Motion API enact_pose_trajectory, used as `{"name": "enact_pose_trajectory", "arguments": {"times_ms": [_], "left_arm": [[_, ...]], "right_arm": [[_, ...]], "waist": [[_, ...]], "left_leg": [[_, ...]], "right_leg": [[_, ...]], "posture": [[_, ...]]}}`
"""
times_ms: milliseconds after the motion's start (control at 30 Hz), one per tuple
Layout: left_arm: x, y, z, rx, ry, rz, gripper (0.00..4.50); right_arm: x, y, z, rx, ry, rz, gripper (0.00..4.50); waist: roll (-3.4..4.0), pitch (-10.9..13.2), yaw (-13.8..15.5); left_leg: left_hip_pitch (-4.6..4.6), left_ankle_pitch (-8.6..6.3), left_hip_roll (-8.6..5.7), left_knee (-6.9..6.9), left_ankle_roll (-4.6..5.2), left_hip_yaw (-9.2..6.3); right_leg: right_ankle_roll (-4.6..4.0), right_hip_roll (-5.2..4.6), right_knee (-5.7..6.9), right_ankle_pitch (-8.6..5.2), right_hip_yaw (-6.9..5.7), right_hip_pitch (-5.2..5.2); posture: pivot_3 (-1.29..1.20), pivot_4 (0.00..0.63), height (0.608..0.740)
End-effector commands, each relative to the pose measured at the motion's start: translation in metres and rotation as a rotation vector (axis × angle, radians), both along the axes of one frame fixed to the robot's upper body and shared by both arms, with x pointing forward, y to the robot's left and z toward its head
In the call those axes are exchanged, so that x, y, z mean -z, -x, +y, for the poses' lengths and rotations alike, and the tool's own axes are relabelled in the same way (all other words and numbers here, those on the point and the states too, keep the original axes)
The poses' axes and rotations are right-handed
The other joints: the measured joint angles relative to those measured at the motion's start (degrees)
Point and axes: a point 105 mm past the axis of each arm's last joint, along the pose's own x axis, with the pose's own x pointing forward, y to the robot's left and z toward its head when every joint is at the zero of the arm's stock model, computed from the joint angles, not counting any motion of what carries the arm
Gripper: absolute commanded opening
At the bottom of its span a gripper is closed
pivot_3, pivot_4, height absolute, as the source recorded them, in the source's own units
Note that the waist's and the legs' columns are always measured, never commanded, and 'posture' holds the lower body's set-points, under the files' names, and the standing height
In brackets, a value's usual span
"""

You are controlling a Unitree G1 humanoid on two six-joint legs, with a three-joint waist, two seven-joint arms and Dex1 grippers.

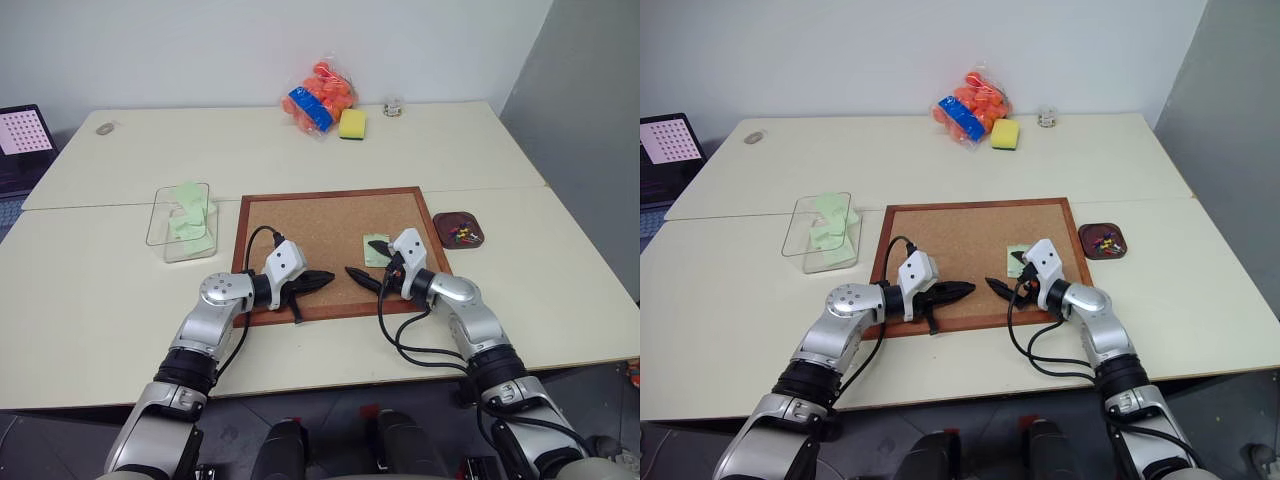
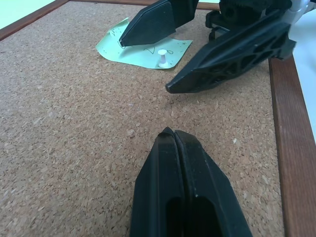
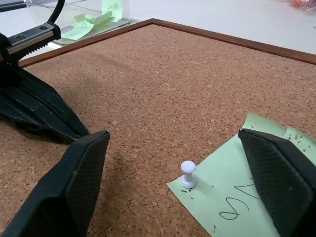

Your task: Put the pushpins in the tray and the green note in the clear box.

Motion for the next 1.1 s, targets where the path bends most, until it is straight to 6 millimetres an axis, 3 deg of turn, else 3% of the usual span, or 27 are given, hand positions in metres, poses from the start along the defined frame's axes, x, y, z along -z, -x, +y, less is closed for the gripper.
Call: {"name": "enact_pose_trajectory", "arguments": {"times_ms": [33,567,767,1100], "left_arm": [[0.011,0.004,0.003,0.003,-0.042,0.020,0.00],[0.012,0.005,0.006,-0.009,-0.043,0.024,0.00],[0.012,0.004,0.007,-0.018,-0.035,0.028,0.00],[0.011,0.004,0.007,-0.019,-0.034,0.028,0.00]], "right_arm": [[-0.006,-0.003,0.004,-0.005,-0.002,-0.030,3.40],[-0.003,-0.004,0.003,-0.010,0.014,-0.026,0.16],[-0.007,-0.007,0.000,0.012,0.002,-0.039,0.08],[-0.055,-0.008,-0.009,0.017,-0.098,-0.126,0.08]], "waist": [[0.00,0.00,-0.02],[0.00,-0.01,-0.03],[0.00,-0.01,-0.03],[0.02,0.01,0.01]], "left_leg": [[0.00,0.00,0.00,0.00,0.00,0.00],[0.02,0.00,0.00,0.00,0.00,0.00],[0.02,0.00,0.00,0.00,0.00,0.00],[-0.03,0.00,0.00,0.00,0.00,-0.01]], "right_leg": [[0.00,0.00,0.00,0.00,0.00,0.00],[-0.01,0.00,0.01,0.01,0.01,0.01],[-0.01,0.00,0.01,0.01,0.01,0.01],[-0.03,0.00,0.00,0.02,-0.01,-0.01]], "posture": [[0.00,0.150,0.740],[0.00,0.150,0.740],[0.00,0.150,0.740],[0.00,0.150,0.740]]}}
